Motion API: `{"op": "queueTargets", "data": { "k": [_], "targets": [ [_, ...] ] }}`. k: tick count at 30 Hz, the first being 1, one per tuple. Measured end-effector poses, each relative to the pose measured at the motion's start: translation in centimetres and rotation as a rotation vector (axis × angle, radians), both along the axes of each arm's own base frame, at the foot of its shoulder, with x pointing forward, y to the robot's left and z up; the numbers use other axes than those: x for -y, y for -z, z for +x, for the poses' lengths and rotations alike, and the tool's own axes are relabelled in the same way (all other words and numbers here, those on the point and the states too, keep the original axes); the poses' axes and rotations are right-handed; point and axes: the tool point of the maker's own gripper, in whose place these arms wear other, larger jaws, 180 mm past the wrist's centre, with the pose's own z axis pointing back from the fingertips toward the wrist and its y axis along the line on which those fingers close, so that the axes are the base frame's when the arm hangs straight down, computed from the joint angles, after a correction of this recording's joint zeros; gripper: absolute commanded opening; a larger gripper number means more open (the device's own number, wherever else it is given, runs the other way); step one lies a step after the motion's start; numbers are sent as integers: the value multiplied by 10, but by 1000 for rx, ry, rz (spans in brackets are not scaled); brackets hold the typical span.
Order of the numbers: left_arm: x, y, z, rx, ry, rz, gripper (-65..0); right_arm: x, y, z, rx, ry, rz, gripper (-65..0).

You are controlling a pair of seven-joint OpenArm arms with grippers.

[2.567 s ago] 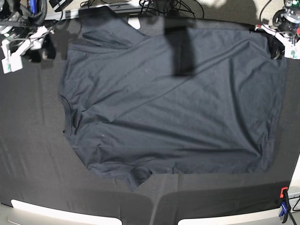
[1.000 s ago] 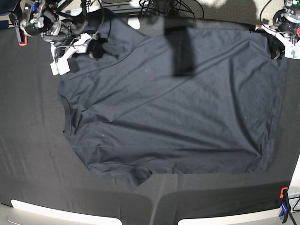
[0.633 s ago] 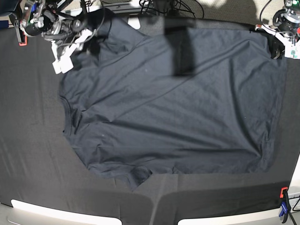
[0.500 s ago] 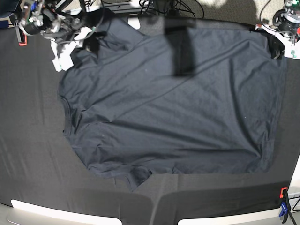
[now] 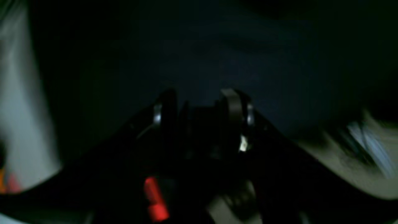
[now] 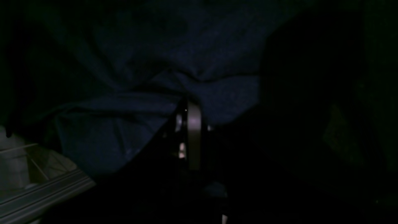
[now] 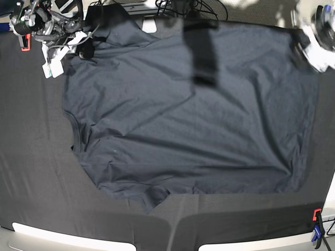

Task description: Layout the t-shirt on the table in an organized manner, then fold the t-shirt properly

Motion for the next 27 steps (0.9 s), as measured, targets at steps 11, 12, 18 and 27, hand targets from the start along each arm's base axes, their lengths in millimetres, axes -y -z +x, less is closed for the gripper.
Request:
{"op": "queueTargets", "data": {
  "k": [11,12,18,27],
  "targets": [
    [-39,19,-46,-112,267,350,-439,0,-1,3,8,0,0,-650],
    [-40,19,-46,-103,259,355,-439,0,-1,3,8,0,1,-650],
    [-49,40,-60,-141,223,327,-439,0,-1,3,8,0,1,-650],
    [-64,47,-46,18,174,465,-439,0,-1,3,9,0,1,-650]
  ]
}}
